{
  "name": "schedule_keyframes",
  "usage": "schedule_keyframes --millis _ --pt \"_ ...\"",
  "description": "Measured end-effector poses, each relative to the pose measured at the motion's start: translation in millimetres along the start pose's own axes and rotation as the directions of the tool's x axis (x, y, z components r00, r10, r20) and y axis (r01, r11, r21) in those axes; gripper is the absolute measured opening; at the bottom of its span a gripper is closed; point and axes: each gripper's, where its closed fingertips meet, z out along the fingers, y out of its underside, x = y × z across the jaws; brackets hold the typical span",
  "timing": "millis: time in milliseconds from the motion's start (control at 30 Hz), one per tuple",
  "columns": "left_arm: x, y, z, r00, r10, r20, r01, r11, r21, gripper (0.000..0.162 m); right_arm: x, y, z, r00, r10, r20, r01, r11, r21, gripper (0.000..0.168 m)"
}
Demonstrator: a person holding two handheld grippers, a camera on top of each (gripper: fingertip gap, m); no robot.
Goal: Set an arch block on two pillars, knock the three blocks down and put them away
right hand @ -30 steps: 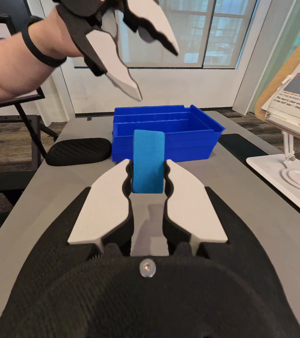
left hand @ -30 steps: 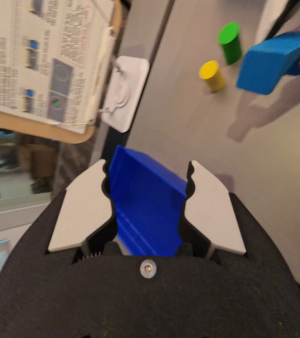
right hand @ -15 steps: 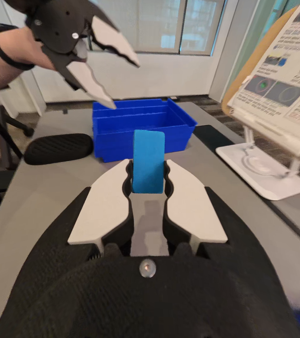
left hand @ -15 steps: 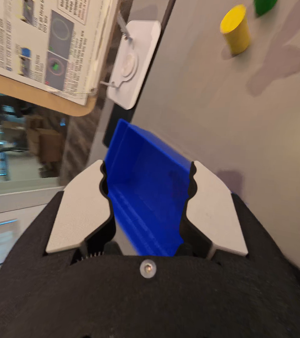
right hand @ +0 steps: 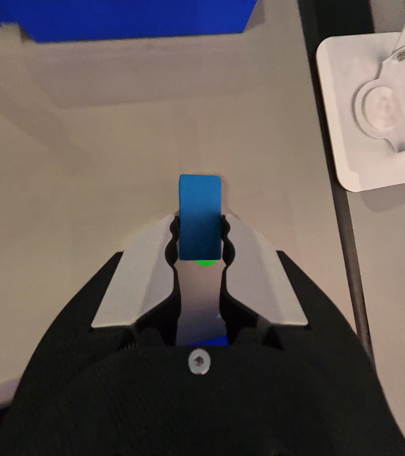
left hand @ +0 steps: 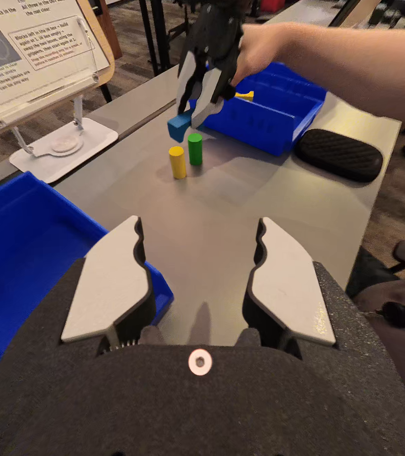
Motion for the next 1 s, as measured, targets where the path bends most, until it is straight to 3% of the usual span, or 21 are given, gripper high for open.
schedule_keyframes --millis 300,833,1000 --pt "-1 7 -24 0.997 -0.070 -0.019 0.071 0.995 0.063 0.091 9 13 14 0.998 -0.060 -0.006 0.060 0.998 -0.023 0.034" --pt "-3 14 -14 0.997 -0.079 -0.026 0.080 0.996 0.033 0.093 10 20 24 0.996 -0.088 0.021 0.088 0.996 -0.024 0.034" --pt "-24 8 -10 0.996 -0.029 0.088 0.027 1.000 0.015 0.092 9 12 15 0.998 -0.067 -0.012 0.067 0.998 0.020 0.047"
